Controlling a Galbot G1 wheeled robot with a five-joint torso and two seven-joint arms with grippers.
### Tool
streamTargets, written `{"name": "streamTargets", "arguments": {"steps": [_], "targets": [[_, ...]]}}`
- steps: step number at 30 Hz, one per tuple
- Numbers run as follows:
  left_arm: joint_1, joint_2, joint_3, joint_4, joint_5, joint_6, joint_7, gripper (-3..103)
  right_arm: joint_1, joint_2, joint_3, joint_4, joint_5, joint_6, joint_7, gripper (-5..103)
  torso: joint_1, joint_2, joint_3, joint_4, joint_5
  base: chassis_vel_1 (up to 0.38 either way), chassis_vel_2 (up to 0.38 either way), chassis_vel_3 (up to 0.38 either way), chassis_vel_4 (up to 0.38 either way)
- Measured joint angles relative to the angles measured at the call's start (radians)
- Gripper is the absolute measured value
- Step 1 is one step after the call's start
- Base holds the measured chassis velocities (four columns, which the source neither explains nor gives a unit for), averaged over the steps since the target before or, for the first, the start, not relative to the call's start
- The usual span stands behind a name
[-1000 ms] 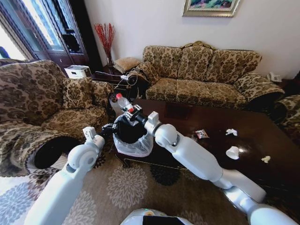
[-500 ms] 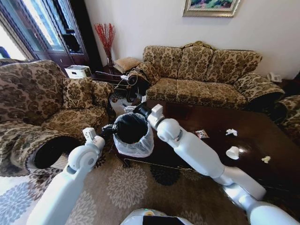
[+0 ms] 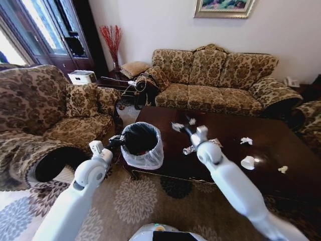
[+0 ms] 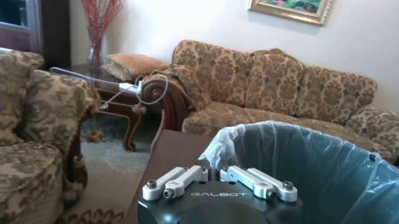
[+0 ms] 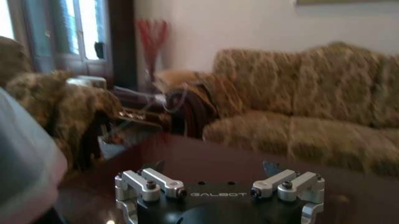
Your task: Move to the front of the table and place the trash on the table into the trash bin.
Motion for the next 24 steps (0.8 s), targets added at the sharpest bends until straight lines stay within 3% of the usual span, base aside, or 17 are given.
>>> {"name": "streamTargets", "arguments": {"steps": [13,20,24], "targets": [[0.055,-0.028,-0.008,-0.006,0.076,-0.048,0.047,3,-0.268,0.108,0.168,0.079,-0.129,0.031,-0.001,100,0.0,0.0,0.0,0.0,-0.0004,-0.068,-0.059,-0.061,-0.07],[0.085,-0.055,-0.014,-0.018,0.115,-0.081,0.068,3,-0.323,0.13,0.185,0.108,-0.161,0.04,-0.014,100,0.0,0.0,0.0,-0.0006,-0.0002,-0.103,-0.09,-0.067,-0.093],[0.107,-0.062,-0.03,-0.033,0.123,-0.094,0.069,3,-0.32,0.137,0.163,0.11,-0.172,0.042,-0.015,100,0.0,0.0,0.0,0.0007,-0.0002,0.0,0.0,0.0,0.0]]}}
